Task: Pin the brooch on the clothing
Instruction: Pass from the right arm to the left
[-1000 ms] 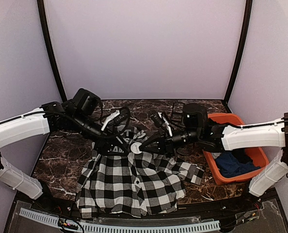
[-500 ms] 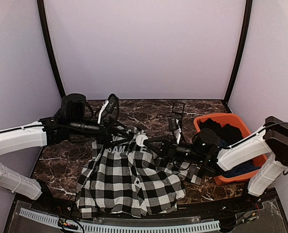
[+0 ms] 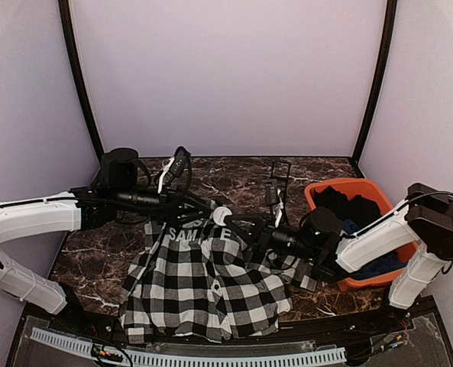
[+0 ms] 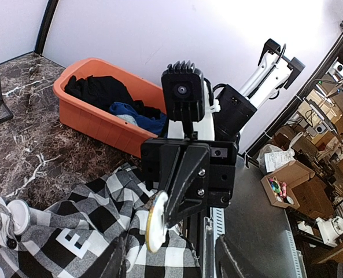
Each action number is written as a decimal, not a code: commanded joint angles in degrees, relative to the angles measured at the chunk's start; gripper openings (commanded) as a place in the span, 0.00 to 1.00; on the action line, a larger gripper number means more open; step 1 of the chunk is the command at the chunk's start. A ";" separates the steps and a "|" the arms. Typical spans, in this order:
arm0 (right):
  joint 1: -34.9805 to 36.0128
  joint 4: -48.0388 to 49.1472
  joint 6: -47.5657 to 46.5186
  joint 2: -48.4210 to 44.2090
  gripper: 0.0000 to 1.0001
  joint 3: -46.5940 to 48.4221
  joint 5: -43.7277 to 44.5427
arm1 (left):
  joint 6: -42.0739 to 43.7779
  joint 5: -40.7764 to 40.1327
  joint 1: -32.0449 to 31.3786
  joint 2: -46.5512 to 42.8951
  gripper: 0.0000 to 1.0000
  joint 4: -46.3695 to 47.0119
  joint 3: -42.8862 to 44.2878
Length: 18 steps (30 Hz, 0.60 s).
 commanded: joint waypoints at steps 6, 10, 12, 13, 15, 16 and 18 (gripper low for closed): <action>0.47 13.18 2.34 2.29 0.00 2.09 -0.64 | -1.12 2.44 -0.31 2.06 0.54 2.36 -0.24; 0.49 12.63 2.69 2.45 0.00 2.55 -1.19 | -1.29 2.70 -0.34 2.24 0.49 2.58 -0.04; 0.43 12.60 2.75 2.56 0.00 2.58 -1.24 | -1.44 3.13 -0.34 2.25 0.41 2.91 -0.06; 0.47 12.89 2.76 2.47 0.00 2.43 -1.20 | -1.57 3.40 -0.34 2.27 0.37 3.00 -0.04; 0.44 12.93 2.78 2.42 0.00 2.42 -1.06 | -1.76 3.63 -0.34 2.51 0.33 3.13 -0.04; 0.41 12.83 2.83 2.34 0.00 2.53 -1.04 | -1.87 3.86 -0.34 2.58 0.32 3.21 -0.04; 0.46 12.69 2.76 2.35 0.00 2.70 -1.23 | -2.05 3.89 -0.31 2.71 0.30 3.34 -0.04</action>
